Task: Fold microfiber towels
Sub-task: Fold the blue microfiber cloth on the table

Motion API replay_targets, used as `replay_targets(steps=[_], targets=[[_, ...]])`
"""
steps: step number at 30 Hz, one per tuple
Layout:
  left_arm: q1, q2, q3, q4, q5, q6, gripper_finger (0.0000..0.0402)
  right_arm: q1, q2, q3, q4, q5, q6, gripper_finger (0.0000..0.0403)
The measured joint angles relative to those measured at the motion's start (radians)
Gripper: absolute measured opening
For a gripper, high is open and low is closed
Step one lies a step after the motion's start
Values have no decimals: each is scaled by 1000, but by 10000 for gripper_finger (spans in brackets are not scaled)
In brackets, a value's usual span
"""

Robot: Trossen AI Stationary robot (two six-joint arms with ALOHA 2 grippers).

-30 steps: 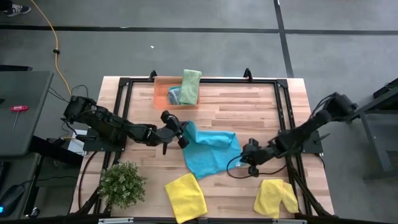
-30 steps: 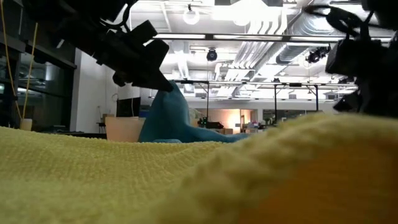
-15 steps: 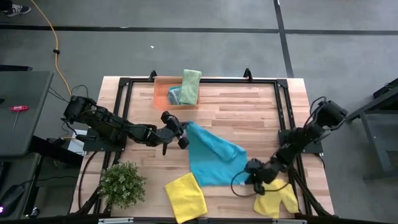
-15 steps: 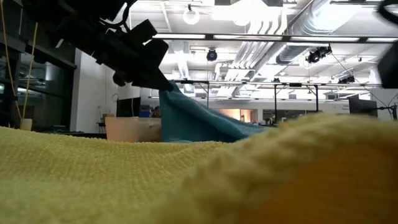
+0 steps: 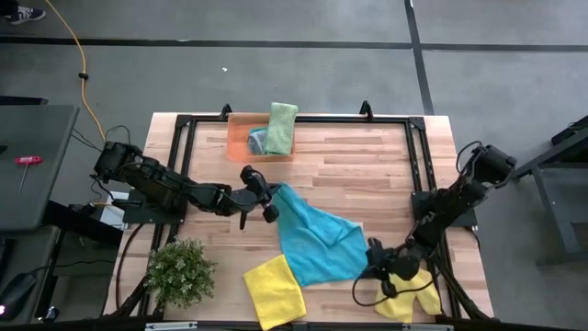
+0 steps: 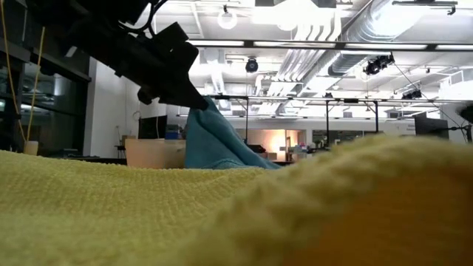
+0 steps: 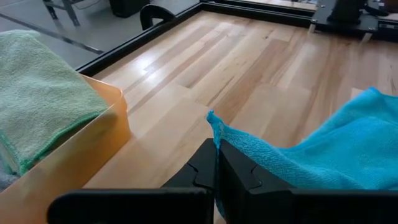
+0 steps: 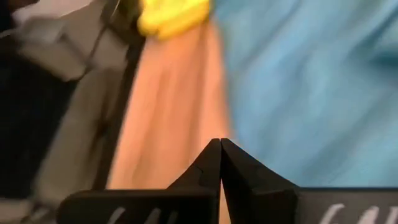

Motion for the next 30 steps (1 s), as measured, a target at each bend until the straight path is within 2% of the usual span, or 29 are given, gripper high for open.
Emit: replay_targets(steps=[5,13,17,21,24,30], targets=[[10,0,0,0,4,0,0,-88,-36,37,-110,133,-133,0],[10,0,0,0,5,31,0,-253,-34,40,-184,135,-245,7],[10,0,0,1,5,27,0,-313,-34,40,-184,82,-345,50],[10,0,0,1,5,27,0,-344,-34,41,-199,93,-500,119],[10,0,0,3,5,26,0,-374,-34,41,-237,99,-565,156],[10,0,0,24,5,26,0,-418,0,41,-252,95,-662,172]])
